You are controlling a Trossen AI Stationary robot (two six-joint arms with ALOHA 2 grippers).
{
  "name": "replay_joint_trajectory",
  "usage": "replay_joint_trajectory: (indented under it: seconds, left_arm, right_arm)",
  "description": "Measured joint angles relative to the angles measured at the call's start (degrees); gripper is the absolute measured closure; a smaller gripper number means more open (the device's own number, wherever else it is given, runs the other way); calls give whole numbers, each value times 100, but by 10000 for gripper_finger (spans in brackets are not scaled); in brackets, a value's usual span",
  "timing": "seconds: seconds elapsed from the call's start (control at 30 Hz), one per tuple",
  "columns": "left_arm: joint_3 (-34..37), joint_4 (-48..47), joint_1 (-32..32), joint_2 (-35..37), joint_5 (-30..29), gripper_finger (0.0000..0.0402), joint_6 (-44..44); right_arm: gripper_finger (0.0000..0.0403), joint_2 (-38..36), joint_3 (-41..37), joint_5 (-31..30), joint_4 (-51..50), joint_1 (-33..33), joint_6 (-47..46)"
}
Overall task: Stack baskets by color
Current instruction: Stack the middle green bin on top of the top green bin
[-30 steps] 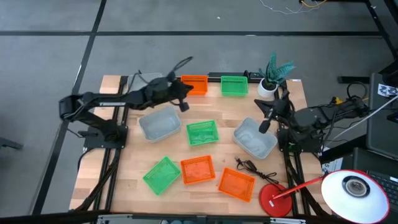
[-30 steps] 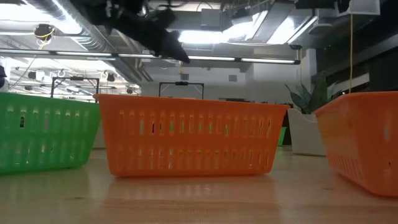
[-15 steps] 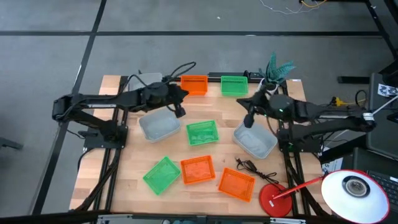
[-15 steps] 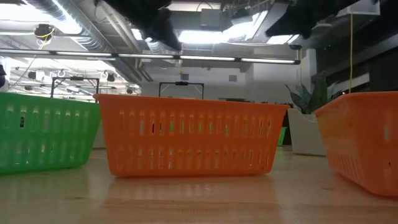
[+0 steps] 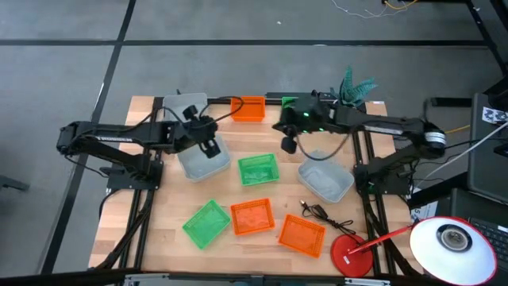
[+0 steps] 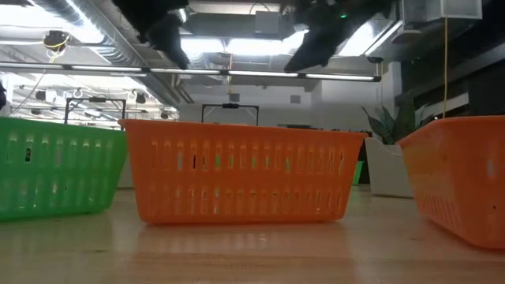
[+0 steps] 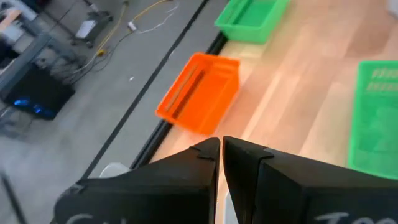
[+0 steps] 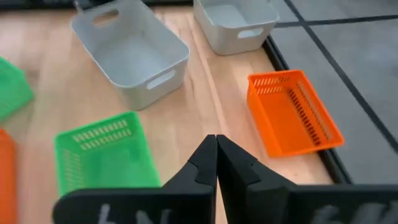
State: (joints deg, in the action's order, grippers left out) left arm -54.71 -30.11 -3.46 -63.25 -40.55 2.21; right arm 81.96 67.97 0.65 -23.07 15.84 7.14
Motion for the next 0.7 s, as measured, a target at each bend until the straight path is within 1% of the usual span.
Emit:
replay_joint_trajectory:
  seconds: [0.1, 0.27, 0.33, 0.47, 0.53, 0.7]
  left_arm:
    - [343, -82, 8, 331, -67, 388, 151]
    - [1208, 84, -70, 1156, -55, 388, 637]
    - [1580, 213, -99, 1536, 62, 388, 804]
    - [2397, 1042, -114, 2306, 635, 388, 783]
    - [2783, 1582, -114, 2681, 870, 388, 579]
    - [3504, 2401, -114, 3427, 1062, 388, 225]
  right_arm:
    - [396, 501, 462, 10, -125, 1, 346]
    - [396, 1126, 1016, 12, -475, 39, 392]
    - [396, 1323, 1163, 10, -566, 69, 394]
    - [396, 1718, 1453, 16, -862, 145, 362]
    - [396, 1893, 1573, 79, -985, 176, 362]
    - [396, 2142, 1641, 90, -907, 192, 400]
